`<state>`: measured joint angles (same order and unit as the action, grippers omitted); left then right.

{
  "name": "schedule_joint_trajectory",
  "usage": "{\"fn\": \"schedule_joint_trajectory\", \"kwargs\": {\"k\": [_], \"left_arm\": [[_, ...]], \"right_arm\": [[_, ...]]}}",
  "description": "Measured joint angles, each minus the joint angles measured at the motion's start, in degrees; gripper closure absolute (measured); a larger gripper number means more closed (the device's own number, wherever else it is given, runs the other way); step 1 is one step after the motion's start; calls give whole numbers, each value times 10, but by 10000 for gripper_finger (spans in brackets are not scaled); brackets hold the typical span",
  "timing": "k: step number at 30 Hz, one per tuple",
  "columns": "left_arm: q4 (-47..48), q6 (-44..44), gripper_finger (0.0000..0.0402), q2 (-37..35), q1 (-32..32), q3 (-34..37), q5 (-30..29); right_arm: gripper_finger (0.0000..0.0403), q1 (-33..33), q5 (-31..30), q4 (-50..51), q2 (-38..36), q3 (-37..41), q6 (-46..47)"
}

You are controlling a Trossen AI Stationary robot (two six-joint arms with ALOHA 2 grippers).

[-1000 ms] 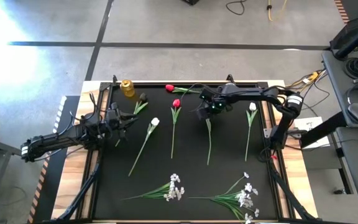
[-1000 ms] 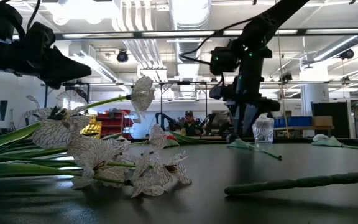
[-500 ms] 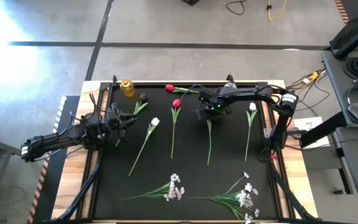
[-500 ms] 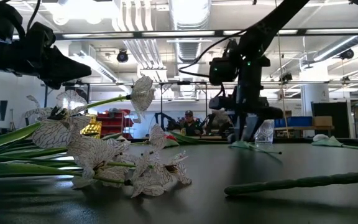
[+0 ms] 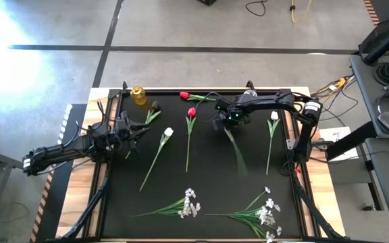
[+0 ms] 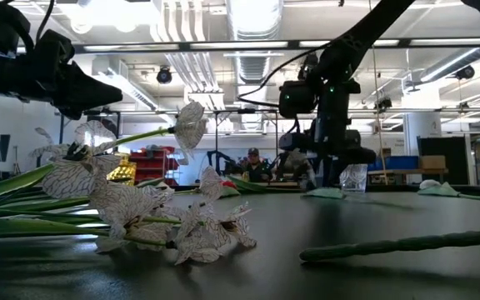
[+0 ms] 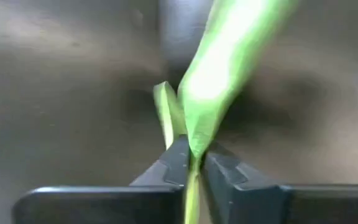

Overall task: Sort flowers into vase by color
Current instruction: Put the right black tulip into the transparent vase

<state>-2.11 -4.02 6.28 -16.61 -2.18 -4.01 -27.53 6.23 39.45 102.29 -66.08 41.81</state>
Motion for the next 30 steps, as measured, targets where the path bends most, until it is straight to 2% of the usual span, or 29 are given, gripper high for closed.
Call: {"fn": "schedule_joint_trajectory", "kwargs": {"k": [6,9,16,19,22,26,30], "left_arm": [[0,0,326,0,0,0,0],[0,0,326,0,0,0,0],[0,0,326,0,0,0,1],[0,0,326,0,0,0,2],[0,0,326,0,0,0,2],[0,0,326,0,0,0,2],[0,0,326,0,0,0,2]], "right_arm": [[389,-1,-2,2,-57,0,-3],[389,-1,-26,0,-111,-3,-15],[390,-6,-205,-56,-259,-12,-77],[390,-8,-311,-111,-317,-12,-128],[390,-25,-379,-163,-357,-12,-196],[390,-60,-407,-203,-383,-10,-288],[390,-96,-410,-236,-384,-7,-358]]}}
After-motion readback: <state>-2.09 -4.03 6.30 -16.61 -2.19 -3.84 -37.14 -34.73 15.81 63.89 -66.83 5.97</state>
